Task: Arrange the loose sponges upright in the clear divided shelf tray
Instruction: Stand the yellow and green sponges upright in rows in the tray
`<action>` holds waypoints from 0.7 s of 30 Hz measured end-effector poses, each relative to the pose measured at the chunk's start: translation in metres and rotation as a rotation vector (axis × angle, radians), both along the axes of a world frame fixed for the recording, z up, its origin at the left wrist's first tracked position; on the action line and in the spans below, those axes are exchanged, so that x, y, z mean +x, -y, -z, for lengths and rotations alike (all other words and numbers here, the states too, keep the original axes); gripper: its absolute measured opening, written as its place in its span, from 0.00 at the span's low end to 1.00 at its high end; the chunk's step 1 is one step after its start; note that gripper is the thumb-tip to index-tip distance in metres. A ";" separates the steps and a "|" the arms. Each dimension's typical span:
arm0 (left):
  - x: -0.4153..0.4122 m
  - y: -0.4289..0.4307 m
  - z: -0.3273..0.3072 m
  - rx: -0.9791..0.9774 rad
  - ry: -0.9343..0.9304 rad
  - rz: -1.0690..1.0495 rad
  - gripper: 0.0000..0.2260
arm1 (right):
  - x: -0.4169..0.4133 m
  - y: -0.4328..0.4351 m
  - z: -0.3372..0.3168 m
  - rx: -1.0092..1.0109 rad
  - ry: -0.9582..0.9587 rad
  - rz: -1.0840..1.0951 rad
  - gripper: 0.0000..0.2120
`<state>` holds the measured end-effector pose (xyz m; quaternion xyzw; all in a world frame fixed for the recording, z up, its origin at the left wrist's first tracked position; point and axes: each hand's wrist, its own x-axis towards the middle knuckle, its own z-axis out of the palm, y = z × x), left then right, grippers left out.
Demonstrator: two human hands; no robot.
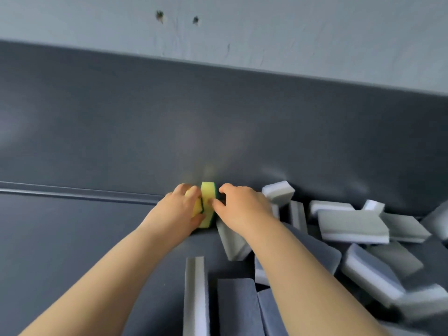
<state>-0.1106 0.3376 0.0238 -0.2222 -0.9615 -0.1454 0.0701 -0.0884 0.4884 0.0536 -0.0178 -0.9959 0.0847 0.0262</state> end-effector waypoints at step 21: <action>0.024 0.039 -0.006 0.189 0.260 -0.078 0.37 | 0.005 0.041 0.010 -0.321 -0.080 -0.129 0.18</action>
